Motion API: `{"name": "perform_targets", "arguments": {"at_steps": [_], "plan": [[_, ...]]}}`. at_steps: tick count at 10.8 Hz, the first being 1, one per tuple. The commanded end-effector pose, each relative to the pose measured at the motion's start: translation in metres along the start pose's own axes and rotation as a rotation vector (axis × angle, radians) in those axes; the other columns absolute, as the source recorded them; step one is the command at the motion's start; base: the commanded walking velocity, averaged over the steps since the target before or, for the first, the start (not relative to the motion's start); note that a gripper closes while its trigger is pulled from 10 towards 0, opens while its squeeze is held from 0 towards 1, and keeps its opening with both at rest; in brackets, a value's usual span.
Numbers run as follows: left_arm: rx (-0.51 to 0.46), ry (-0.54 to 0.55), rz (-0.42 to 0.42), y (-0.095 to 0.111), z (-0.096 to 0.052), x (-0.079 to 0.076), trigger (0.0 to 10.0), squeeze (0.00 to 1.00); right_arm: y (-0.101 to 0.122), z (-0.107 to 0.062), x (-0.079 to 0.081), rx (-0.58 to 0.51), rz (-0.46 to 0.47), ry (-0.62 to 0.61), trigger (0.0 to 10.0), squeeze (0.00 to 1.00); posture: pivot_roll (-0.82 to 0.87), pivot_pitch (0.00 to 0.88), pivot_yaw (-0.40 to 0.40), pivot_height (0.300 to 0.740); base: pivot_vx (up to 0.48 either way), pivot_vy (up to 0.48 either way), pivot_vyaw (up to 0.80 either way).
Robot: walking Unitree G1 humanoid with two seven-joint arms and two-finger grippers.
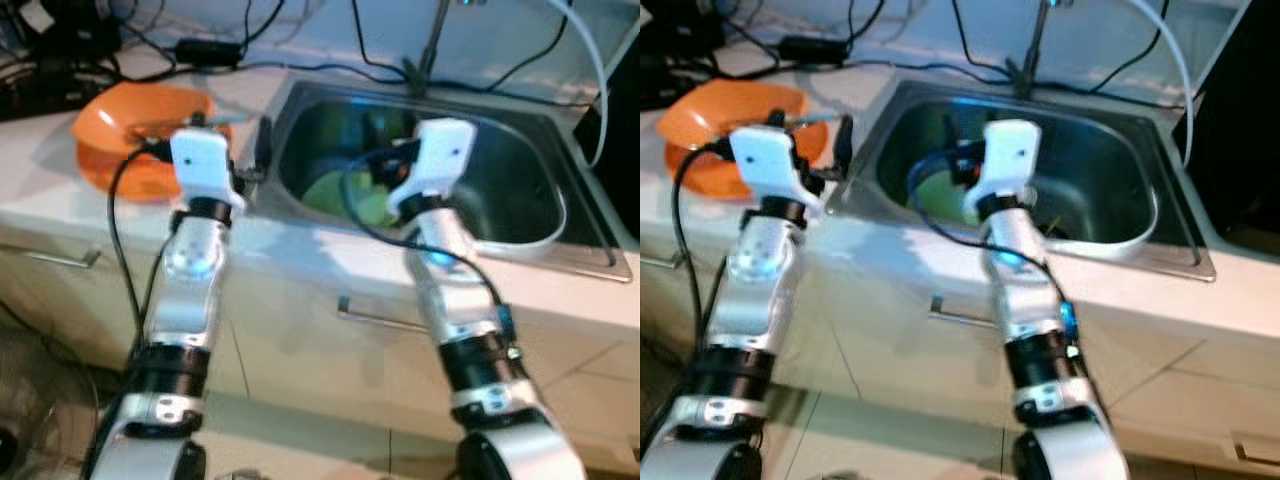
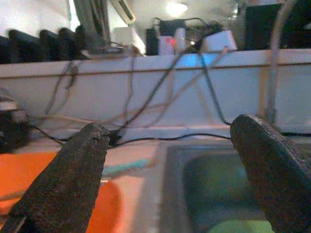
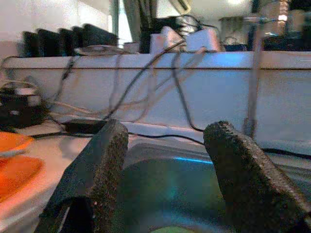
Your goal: Kitchen organization
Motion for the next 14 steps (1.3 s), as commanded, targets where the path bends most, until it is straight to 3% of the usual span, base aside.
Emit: {"name": "perform_targets", "arguments": {"at_steps": [1,14], "plan": [[-0.01,-0.004,0.018,0.0031,0.0012,0.0006,10.0,0.0,0.0025,0.0015,-0.0004,-0.008,0.012,-0.004,10.0,0.0,0.09,0.065,-0.038,0.74,0.247,0.0,0.0],[-0.02,-0.005,0.023,0.0047,0.0023,0.0005,10.0,0.0,0.0025,0.0011,0.0019,-0.013,-0.021,0.011,10.0,0.0,0.09,0.064,-0.038,0.74,0.328,0.0,0.0]]}}
Point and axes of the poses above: a point about 5 cm out from each wrist's last joint towards the gripper, its own z axis pointing out of the wrist towards the gripper, its own y axis along the axis of the wrist's last joint, x = y × z, the point moved 3 cm from there along z, pointing out of the wrist towards the gripper, and after that the axes turned 5 degrees about -z, right-handed, at the moved point
